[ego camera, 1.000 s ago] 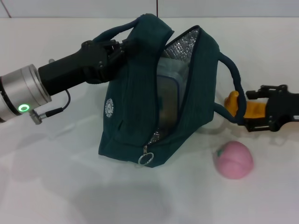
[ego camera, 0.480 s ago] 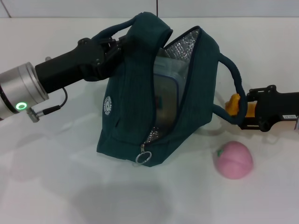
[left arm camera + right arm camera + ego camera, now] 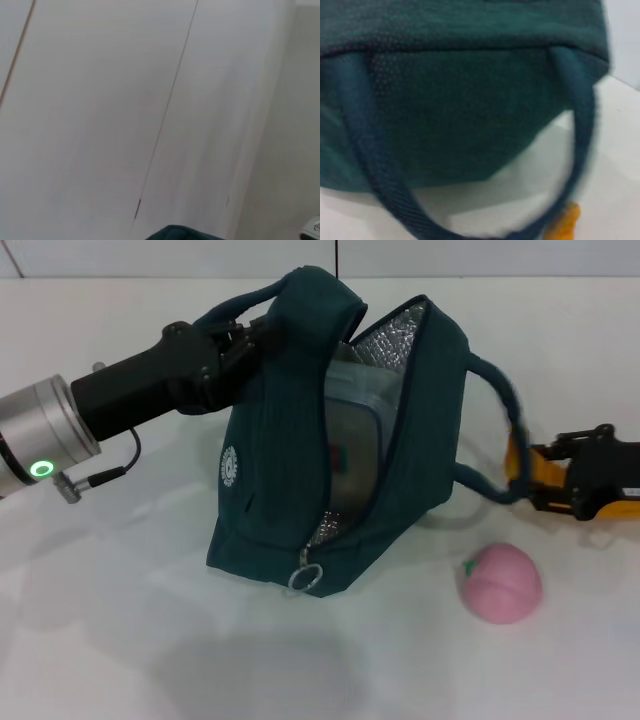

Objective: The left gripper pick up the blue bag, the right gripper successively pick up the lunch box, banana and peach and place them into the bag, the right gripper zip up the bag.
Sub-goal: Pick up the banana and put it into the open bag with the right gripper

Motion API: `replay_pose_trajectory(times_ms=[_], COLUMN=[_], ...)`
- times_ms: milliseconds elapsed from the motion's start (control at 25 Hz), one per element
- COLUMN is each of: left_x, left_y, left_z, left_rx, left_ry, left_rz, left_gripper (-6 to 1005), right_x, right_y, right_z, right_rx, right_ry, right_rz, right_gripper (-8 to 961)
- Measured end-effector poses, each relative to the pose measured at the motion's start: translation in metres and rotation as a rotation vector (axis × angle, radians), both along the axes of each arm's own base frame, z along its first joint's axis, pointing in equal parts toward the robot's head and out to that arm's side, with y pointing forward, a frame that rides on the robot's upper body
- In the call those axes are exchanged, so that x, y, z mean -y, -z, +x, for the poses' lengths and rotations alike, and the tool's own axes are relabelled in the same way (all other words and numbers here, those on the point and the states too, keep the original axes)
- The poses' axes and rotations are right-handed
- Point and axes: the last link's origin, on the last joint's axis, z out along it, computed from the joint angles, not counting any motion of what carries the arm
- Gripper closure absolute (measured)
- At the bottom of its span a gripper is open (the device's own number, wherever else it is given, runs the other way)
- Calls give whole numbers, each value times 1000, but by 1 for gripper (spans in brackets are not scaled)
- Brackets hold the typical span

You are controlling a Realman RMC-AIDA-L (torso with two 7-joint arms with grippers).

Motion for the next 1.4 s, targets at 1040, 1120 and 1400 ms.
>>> replay_pose_trajectory(times_ms=[1040, 1120, 1400], left_x=[21, 22, 22], left_y=[2, 3, 5], left_z=[3, 3, 6], left_rx=[40, 39, 45], left_ry=[107, 108, 114], left_rz=[11, 9, 2], left_gripper=[945, 945, 945], right_x=[6, 10, 12], right_y=[-76, -81, -86], right_z=[-38, -48, -76], right_rx=[-621, -696, -1097], right_ry=[-66, -103, -164], right_rz=[244, 228, 156], right_gripper=[500, 504, 507])
